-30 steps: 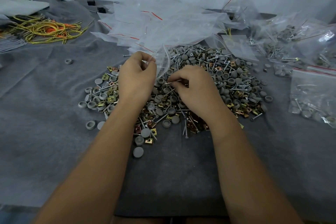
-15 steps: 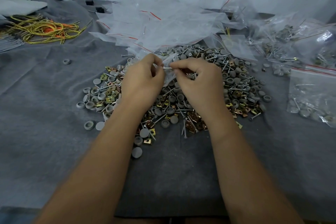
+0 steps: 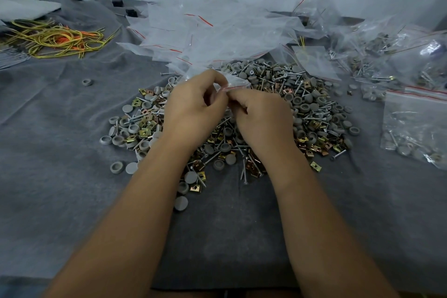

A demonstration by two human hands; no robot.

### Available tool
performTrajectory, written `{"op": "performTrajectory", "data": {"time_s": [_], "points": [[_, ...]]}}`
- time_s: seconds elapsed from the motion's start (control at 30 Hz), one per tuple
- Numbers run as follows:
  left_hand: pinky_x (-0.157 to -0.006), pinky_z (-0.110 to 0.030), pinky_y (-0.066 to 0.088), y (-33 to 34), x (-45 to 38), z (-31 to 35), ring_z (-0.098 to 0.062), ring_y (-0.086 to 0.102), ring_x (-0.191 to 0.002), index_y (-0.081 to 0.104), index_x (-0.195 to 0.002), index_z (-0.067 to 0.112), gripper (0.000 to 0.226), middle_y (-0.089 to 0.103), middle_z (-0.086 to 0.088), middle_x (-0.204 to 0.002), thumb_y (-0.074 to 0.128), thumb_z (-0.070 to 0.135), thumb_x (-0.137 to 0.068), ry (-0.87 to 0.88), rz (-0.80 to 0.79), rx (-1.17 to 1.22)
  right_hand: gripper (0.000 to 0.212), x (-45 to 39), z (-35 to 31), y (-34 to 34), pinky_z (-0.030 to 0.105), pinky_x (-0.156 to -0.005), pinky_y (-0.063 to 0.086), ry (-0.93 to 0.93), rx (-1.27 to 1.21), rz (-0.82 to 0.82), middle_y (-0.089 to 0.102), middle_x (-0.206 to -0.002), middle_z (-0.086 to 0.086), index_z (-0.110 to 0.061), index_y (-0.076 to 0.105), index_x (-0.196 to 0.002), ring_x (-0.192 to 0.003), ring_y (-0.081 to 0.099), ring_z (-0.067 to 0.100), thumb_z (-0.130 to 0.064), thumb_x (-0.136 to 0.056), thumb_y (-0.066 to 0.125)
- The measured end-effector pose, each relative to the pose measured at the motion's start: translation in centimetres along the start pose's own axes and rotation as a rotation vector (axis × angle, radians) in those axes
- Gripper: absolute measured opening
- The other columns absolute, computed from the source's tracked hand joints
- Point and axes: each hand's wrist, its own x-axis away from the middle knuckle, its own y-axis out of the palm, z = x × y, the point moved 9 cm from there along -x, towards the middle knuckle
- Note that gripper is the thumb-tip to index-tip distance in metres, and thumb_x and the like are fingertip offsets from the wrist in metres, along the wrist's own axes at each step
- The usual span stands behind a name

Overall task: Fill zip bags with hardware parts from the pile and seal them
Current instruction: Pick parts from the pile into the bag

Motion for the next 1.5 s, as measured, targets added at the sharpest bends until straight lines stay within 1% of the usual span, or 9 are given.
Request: {"op": "performTrajectory", "data": {"time_s": [0.27, 0.4, 0.47, 0.57, 0.63, 0.7, 0.8, 0.97, 1.5], "points": [[-0.049, -0.021, 0.035, -0.7, -0.1, 0.6, -0.014, 0.042, -0.052, 0.068, -0.083, 0.017, 0.010, 0.044, -0.020, -0.060, 0.062, 0.011, -0.087, -0.027, -0.003, 0.282, 0.018, 0.2, -1.2, -0.2, 0.024, -0.055, 0.040, -0.080, -0.018, 0.036, 0.074, -0.086, -0.005, -0.029, 0.075, -0.102, -0.075, 0.067, 0.020, -0.021, -0.089, 0.065], [-0.046, -0.018, 0.031, -1.2, -0.3, -1.4, -0.004, 0.036, -0.047, 0.066, -0.083, 0.018, 0.012, 0.041, 0.012, -0.051, 0.061, 0.011, -0.092, -0.158, 0.109, 0.250, 0.020, 0.1, -0.9, -0.7, 0.029, -0.073, 0.055, -0.059, -0.120, 0.093, 0.074, -0.104, -0.004, -0.023, 0.074, -0.109, -0.091, 0.070, 0.014, -0.019, -0.094, 0.061], [-0.045, -0.015, 0.031, -1.9, -0.3, -2.3, -0.001, 0.037, -0.045, 0.065, -0.082, 0.021, 0.013, 0.042, 0.013, -0.051, 0.059, 0.014, -0.092, -0.206, 0.184, 0.211, 0.020, 0.1, -0.6, -2.0, 0.021, -0.082, 0.054, -0.048, -0.168, 0.204, 0.073, -0.109, -0.001, -0.015, 0.074, -0.108, -0.097, 0.068, 0.011, -0.011, -0.092, 0.063], [-0.050, -0.018, 0.033, -3.6, 0.0, -2.5, -0.001, 0.039, -0.049, 0.062, -0.080, 0.028, 0.015, 0.046, 0.012, -0.056, 0.056, 0.019, -0.090, -0.203, 0.338, 0.159, 0.019, 0.2, 0.1, -2.9, 0.019, -0.069, 0.051, 0.001, -0.153, 0.290, 0.065, -0.107, -0.004, -0.014, 0.072, -0.101, -0.084, 0.059, 0.003, -0.006, -0.089, 0.060], [-0.052, -0.020, 0.034, -5.1, 0.5, -1.4, -0.002, 0.041, -0.053, 0.059, -0.084, 0.024, 0.010, 0.046, 0.012, -0.059, 0.052, 0.023, -0.092, -0.108, 0.473, 0.136, 0.018, 0.0, 0.9, -2.4, 0.022, -0.061, 0.049, 0.073, -0.121, 0.232, 0.056, -0.102, -0.007, -0.019, 0.070, -0.094, -0.079, 0.052, 0.003, -0.008, -0.085, 0.058], [-0.053, -0.022, 0.034, -6.0, 1.0, 0.0, -0.004, 0.042, -0.055, 0.055, -0.090, 0.023, 0.008, 0.043, 0.012, -0.059, 0.050, 0.025, -0.094, 0.011, 0.543, 0.053, 0.017, -0.2, 1.5, -0.7, 0.031, -0.072, 0.051, 0.121, -0.052, 0.065, 0.052, -0.101, -0.008, -0.021, 0.070, -0.090, -0.092, 0.050, 0.008, -0.013, -0.082, 0.058], [-0.050, -0.029, 0.033, -4.4, 0.4, -0.1, -0.006, 0.043, -0.052, 0.055, -0.092, 0.026, 0.008, 0.045, 0.010, -0.056, 0.048, 0.030, -0.095, 0.008, 0.385, -0.103, 0.018, 0.0, 1.5, 1.5, 0.038, -0.094, 0.041, 0.075, 0.110, -0.147, 0.050, -0.103, -0.004, -0.024, 0.073, -0.092, -0.107, 0.040, 0.018, -0.019, -0.079, 0.061], [-0.051, -0.029, 0.034, -0.4, -0.5, -3.5, -0.009, 0.055, -0.052, 0.057, -0.087, 0.030, 0.009, 0.055, 0.006, -0.056, 0.053, 0.031, -0.095, -0.228, -0.030, -0.240, 0.023, 0.2, 1.6, 2.1, 0.037, -0.097, 0.031, 0.055, 0.199, -0.202, 0.048, -0.106, -0.003, -0.032, 0.071, -0.099, -0.106, 0.033, 0.019, -0.031, -0.078, 0.063], [-0.058, -0.038, 0.048, -0.1, -0.4, -3.8, -0.019, 0.057, -0.056, 0.061, -0.089, 0.026, 0.009, 0.057, 0.004, -0.058, 0.054, 0.028, -0.094, -0.262, -0.056, -0.179, 0.011, 0.4, 1.4, 2.8, 0.031, -0.097, 0.015, -0.013, 0.245, -0.281, 0.046, -0.112, -0.005, -0.037, 0.070, -0.088, -0.113, 0.033, 0.022, -0.030, -0.080, 0.067]]}}
